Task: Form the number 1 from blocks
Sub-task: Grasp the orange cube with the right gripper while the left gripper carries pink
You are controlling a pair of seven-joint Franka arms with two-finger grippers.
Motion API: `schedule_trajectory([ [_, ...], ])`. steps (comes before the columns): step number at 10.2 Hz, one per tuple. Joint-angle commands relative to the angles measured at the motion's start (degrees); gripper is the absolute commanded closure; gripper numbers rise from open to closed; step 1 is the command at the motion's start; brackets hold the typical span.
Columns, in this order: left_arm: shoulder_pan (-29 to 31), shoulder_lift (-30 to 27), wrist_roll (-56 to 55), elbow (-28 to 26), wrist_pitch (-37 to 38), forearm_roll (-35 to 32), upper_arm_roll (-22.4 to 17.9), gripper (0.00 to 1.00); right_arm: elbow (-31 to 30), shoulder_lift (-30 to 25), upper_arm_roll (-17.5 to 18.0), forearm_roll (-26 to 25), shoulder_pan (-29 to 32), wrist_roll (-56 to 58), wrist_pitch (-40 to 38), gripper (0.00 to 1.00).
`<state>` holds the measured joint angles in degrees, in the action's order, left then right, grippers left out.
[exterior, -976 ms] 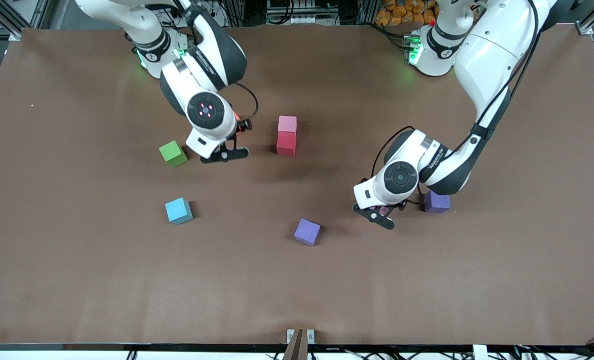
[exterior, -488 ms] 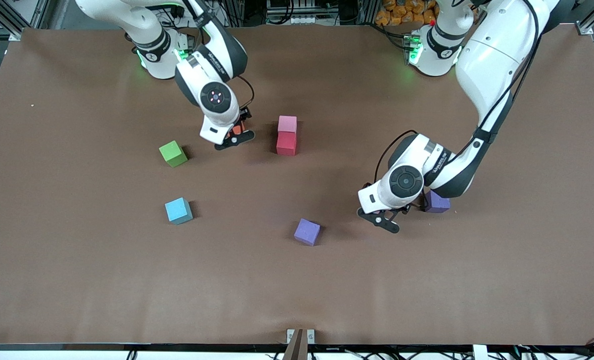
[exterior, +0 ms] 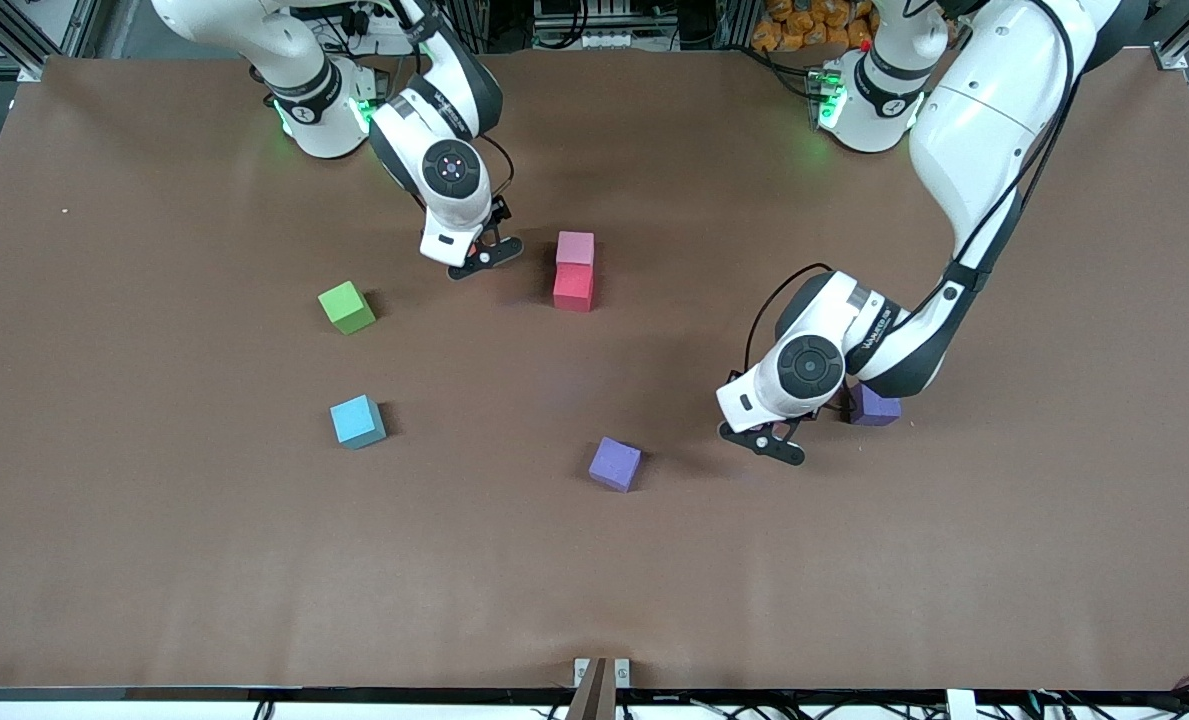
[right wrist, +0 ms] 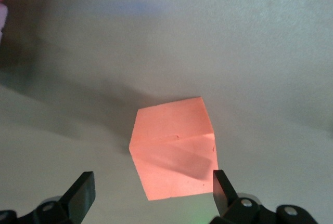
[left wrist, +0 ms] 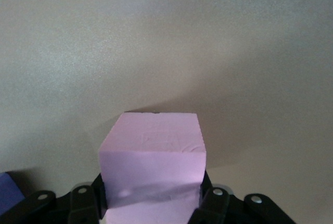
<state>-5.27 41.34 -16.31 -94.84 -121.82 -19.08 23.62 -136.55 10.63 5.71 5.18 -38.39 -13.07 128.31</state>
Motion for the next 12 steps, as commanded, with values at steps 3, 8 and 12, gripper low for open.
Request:
schedule_trajectory([
  [3, -2.8, -2.1, -16.8, -1.0, 0.3, -1.4, 1.2, 1.0, -3.5, -1.8, -0.1, -3.0, 0.1, 0.9, 4.6, 0.0],
  [8, -3.4, -11.0, -35.8, -10.9, 0.3, -0.7, 12.1, 1.0, -3.6, -1.0, -0.1, -4.7, 0.4, 1.0, 5.8, 0.19],
  [12, -3.5, -10.7, -49.2, -11.6, 4.6, -0.6, 25.1, 1.0, -3.6, -1.0, -0.2, -6.7, 0.6, 1.0, 5.8, 0.42],
])
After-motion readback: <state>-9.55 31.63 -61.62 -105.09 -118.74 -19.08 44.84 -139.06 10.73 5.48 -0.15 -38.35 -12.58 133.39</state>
